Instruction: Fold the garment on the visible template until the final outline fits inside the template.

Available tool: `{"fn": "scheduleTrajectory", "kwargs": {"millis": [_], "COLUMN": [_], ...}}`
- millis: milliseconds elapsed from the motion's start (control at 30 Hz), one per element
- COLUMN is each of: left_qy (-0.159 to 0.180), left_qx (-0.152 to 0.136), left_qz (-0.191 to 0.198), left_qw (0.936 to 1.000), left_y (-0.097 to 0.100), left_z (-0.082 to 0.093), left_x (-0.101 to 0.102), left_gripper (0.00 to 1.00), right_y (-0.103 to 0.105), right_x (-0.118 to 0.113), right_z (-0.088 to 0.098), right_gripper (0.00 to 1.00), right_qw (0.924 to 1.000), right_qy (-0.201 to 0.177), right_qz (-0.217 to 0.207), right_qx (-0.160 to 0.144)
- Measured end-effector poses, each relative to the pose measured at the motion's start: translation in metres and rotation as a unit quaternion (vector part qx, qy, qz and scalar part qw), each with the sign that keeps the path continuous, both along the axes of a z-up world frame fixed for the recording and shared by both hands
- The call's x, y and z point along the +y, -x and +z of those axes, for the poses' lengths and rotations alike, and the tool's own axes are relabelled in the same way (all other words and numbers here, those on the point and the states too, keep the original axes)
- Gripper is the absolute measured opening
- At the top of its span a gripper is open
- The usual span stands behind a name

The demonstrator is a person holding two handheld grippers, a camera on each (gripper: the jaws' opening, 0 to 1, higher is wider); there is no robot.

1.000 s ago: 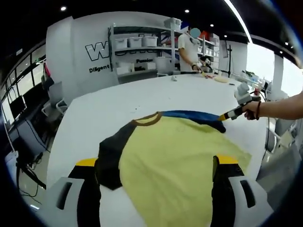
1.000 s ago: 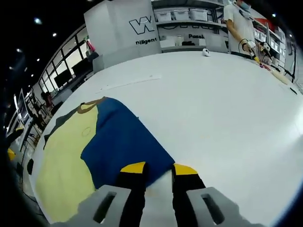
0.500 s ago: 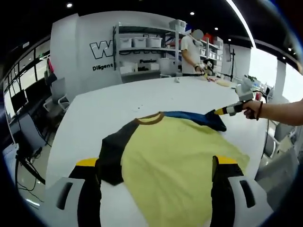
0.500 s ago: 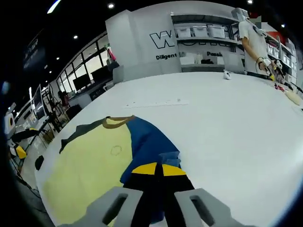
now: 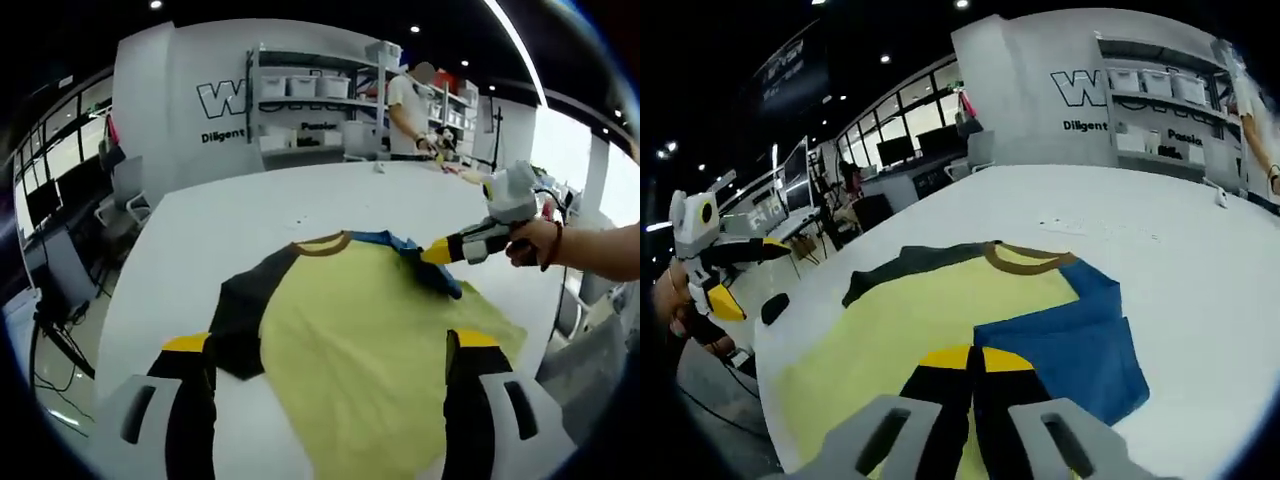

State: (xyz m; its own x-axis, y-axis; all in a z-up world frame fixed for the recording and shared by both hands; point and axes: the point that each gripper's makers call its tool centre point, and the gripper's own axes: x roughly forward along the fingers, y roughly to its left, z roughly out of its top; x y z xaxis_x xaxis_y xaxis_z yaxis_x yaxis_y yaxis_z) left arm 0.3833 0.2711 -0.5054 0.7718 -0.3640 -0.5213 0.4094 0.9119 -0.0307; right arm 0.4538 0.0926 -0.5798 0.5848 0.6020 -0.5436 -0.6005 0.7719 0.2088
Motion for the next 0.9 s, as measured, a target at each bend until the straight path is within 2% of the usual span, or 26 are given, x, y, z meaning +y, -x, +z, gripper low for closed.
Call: {"fn": "scheduleTrajectory", "kwargs": {"millis": [67,167,467,533,600,767,833,900], "left_qy": [0.013,0.028,0.026,0.025,0.025,0.025,0.025,0.028], "left_qx": [0.002,0.000,0.005,0.008,0.008,0.010,0.009,0.010], "left_qz": [0.000,0.005,0.010,0.011,0.012,0.012,0.014,0.018], "left_qw": [0.9999,0.9996,0.9996,0.9996,0.9996,0.9996,0.9995,0.9994], "left_y": [0.002,0.002,0.003,0.004,0.004,0.005,0.005,0.005], "left_z": [0.001,0.003,-0.001,-0.003,-0.004,-0.006,-0.006,-0.007], "left_x": [0.000,0.002,0.002,0.002,0.002,0.003,0.004,0.005], "left_gripper": [0.93,0.93,0.95,0.95,0.96,0.97,0.97,0.97], "right_y": [0.010,0.012,0.013,0.013,0.011,-0.005,-0.009,-0.020], "right_x": [0.012,0.017,0.018,0.020,0.018,-0.002,-0.010,-0.031], "right_z": [-0.015,-0.021,-0.030,-0.023,-0.017,0.001,0.002,-0.001], "right_gripper": [0.00,0.00,0.00,0.00,0.08,0.33,0.39,0.43], "right_qw": [0.9993,0.9988,0.9981,0.9987,0.9988,0.9999,0.9999,0.9998], "right_qy": [0.017,0.023,0.021,0.001,-0.007,-0.010,-0.005,0.011], "right_qz": [0.025,0.038,0.042,0.036,0.032,0.011,0.006,-0.008], "right_qx": [0.020,0.023,0.041,0.037,0.035,0.000,-0.007,-0.013]}}
